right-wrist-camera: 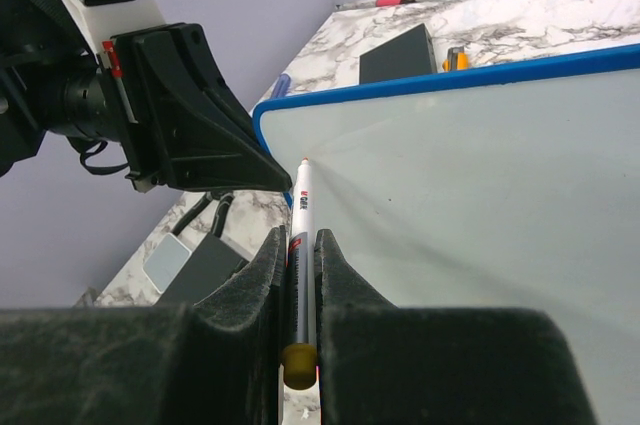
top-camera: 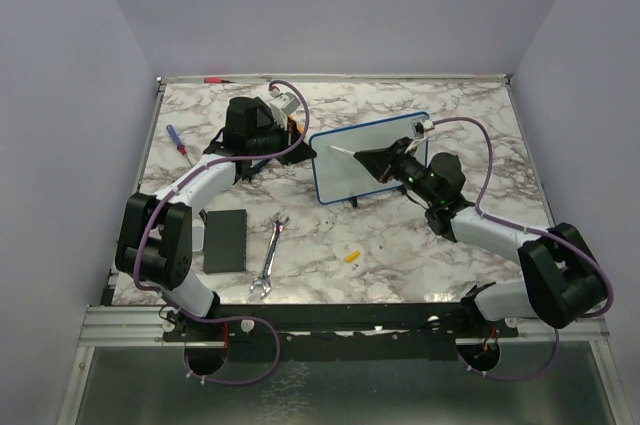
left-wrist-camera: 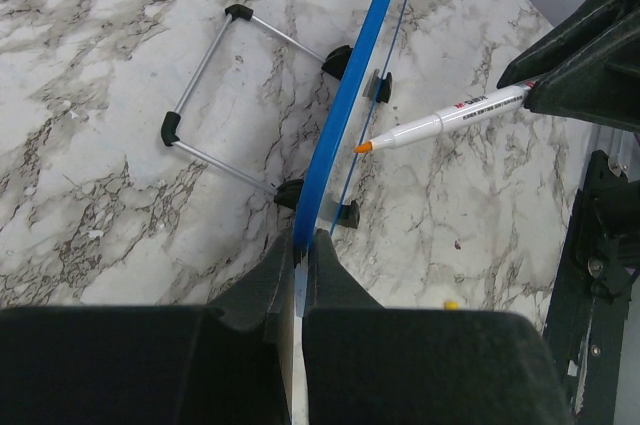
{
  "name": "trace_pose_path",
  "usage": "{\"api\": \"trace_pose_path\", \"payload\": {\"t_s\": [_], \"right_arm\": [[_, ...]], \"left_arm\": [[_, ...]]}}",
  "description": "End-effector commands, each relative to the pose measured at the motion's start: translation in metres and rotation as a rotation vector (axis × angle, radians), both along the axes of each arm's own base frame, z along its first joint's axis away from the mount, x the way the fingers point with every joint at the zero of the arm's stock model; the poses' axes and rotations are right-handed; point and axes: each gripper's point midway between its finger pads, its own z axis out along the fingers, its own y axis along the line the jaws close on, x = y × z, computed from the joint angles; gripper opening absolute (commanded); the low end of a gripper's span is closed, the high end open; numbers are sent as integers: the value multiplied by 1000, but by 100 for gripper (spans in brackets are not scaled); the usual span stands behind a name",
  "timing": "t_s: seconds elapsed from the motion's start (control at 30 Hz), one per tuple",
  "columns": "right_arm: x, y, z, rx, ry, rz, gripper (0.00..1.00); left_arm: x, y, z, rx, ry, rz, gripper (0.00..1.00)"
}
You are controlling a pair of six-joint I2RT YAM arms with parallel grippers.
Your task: Write a sentence on the whiteboard
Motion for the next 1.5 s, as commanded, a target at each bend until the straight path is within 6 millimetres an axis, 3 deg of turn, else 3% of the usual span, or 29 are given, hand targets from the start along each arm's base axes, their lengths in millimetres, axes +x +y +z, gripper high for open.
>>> {"api": "trace_pose_path", "payload": {"t_s": [0.0, 0.67, 1.47], "right_arm": [[9, 2, 19, 21, -64, -27, 1], [15, 7, 8, -2, -44, -53, 0], [3, 3, -31, -76, 35, -71, 1]], "left_arm": [[-6, 0, -3, 15, 3, 0, 0], [-7, -1, -1, 12, -2, -7, 0], [-8, 0, 3, 10, -14, -4, 0]]}}
